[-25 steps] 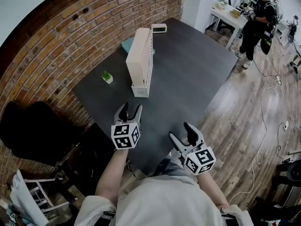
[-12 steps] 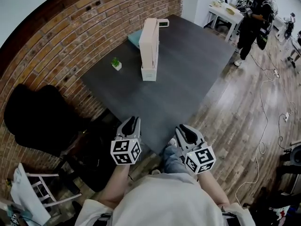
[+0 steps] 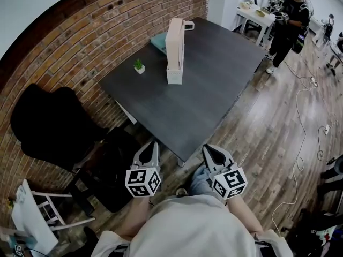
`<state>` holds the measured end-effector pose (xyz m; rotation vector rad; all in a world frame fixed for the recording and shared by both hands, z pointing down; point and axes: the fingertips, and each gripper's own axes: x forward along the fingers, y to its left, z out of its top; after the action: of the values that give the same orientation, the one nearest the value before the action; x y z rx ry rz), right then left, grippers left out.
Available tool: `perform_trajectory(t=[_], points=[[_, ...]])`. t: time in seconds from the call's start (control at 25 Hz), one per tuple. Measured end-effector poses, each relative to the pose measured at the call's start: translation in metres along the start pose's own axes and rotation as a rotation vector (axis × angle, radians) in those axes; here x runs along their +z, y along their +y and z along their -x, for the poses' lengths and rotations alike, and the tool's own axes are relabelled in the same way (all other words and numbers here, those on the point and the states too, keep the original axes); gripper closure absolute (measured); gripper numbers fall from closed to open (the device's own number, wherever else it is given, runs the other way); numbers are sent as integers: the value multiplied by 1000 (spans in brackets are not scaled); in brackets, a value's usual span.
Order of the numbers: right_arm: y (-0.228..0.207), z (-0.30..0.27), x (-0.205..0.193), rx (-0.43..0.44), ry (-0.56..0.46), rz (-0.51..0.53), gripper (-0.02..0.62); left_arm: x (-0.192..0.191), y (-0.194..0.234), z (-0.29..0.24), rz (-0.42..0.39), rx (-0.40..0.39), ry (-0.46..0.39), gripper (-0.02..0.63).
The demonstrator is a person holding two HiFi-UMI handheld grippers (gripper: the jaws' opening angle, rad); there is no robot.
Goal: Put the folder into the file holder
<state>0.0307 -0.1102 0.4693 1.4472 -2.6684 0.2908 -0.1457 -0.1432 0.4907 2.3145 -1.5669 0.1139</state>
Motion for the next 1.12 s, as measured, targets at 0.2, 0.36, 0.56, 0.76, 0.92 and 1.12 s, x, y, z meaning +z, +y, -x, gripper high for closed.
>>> perform_trajectory(t=[0.2, 0.36, 0.56, 0.76, 0.92, 1.12], points=[[11, 7, 1, 7, -2, 17, 592, -1, -9, 17, -22, -16, -7, 591], [19, 10, -1, 30, 8, 53, 594, -4, -14, 21, -17, -17, -10, 592], [21, 13, -2, 50, 11, 64, 594, -4, -21, 23, -12, -19, -15, 594], [17, 15, 0, 58, 10, 72, 594, -1, -29, 21, -9, -25, -22, 594], [11, 19, 1, 42, 2, 71, 594, -3, -39, 17, -21, -40, -13, 594], [4, 22, 1, 24, -4, 55, 594, -5, -49, 14, -35, -56, -3, 594]])
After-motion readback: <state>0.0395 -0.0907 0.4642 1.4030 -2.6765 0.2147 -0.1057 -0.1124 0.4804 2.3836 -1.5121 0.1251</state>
